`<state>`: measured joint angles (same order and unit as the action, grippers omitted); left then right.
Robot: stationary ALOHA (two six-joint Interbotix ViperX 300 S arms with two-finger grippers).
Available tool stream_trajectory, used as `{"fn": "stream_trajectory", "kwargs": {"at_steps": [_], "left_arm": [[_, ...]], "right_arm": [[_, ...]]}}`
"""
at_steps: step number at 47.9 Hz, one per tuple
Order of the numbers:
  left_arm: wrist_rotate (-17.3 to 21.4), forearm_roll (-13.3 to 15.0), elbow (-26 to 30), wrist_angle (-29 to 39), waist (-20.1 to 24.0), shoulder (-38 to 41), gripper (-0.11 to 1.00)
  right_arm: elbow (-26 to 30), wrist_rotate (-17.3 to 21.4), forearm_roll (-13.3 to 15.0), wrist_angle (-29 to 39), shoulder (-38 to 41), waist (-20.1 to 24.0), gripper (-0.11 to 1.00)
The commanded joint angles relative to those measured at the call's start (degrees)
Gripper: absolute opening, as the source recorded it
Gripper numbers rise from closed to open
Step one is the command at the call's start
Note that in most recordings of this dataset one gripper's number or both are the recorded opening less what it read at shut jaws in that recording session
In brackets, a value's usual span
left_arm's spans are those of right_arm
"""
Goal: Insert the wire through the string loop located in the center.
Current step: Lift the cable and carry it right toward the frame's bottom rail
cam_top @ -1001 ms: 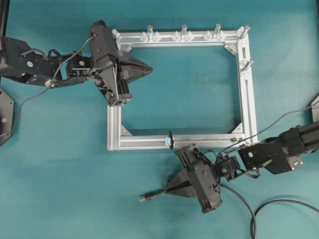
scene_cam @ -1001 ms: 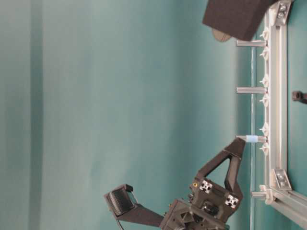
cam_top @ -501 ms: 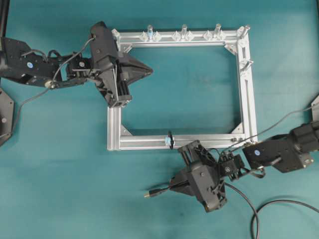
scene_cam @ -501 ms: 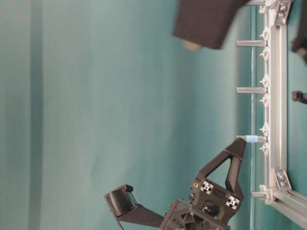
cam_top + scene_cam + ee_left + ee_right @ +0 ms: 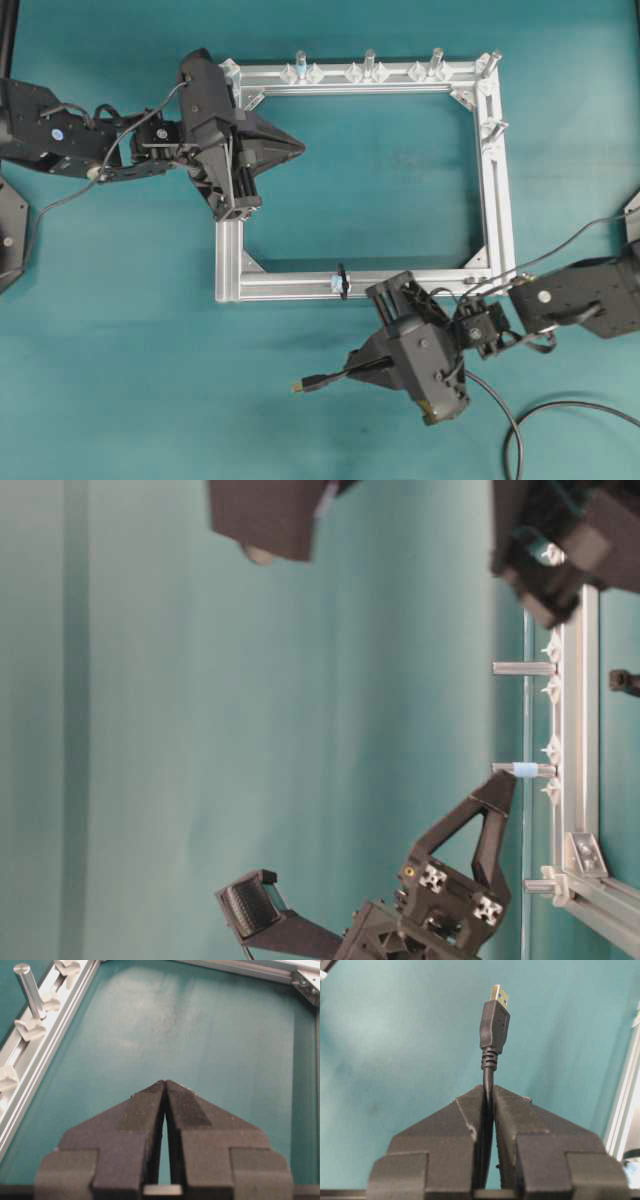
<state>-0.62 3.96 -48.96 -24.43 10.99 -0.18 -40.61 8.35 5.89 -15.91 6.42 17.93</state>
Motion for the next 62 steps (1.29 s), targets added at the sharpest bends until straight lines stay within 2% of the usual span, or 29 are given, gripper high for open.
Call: {"fn": "stream_trajectory", "kwargs": {"at_steps": [1, 28, 47, 62], "left_arm": [[-0.4, -0.1, 0.3, -0.2, -0.3, -1.8, 0.00], [-0.4, -0.2, 0.0, -0.2, -0.4, -1.8, 0.00], [-0.4, -0.2, -0.1, -0.2, -0.4, -1.8, 0.00], [-0.4, -0.2, -0.1, -0.2, -0.4, -1.8, 0.00]], "right_arm": [[0.2, 0.2, 0.2, 0.4, -2.9, 0.2, 0.07], [-1.1, 0.0, 0.2, 1.6, -4.3, 0.1, 0.07], [-6.3, 0.2, -0.1, 1.6, -5.6, -0.8, 0.07], [-12.4, 0.2, -0.1, 1.6, -12.4, -4.7, 0.07]]}}
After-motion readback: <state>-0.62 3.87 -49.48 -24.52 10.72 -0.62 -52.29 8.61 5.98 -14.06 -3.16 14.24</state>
